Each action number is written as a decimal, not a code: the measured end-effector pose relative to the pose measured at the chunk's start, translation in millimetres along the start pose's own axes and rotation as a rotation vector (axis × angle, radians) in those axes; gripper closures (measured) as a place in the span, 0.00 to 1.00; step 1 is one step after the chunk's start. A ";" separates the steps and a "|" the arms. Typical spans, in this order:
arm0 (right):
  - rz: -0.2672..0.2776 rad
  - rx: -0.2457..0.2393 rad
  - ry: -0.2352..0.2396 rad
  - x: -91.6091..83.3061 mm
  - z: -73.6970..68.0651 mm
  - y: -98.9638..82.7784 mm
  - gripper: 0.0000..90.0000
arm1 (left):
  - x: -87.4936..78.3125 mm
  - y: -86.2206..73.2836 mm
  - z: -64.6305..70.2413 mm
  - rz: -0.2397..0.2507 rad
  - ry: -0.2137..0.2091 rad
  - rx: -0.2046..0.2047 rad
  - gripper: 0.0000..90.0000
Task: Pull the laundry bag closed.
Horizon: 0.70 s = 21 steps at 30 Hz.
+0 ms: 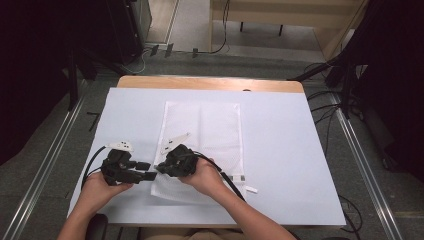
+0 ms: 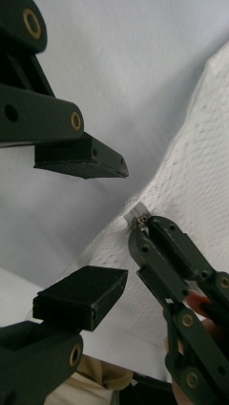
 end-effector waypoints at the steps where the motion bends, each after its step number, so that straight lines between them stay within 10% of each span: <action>1: 0.001 -0.003 -0.001 -0.5 0.4 0.0 0.95 | 1.6 0.1 -1.0 -0.013 0.000 -0.003 0.53; 21: 0.002 -0.020 0.010 -1.5 -2.2 0.6 0.98 | 13.2 5.2 -4.1 -0.066 -0.057 -0.010 0.89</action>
Point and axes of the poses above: each handheld gripper's, and its own axes: x roughly forward along the jaws, y roughly out of its top, z roughly to its right, the point moved 4 cm from there along x, roughly forward along the jaws, and after that the axes turned 12 degrees about -z, right-handed, at the moved point
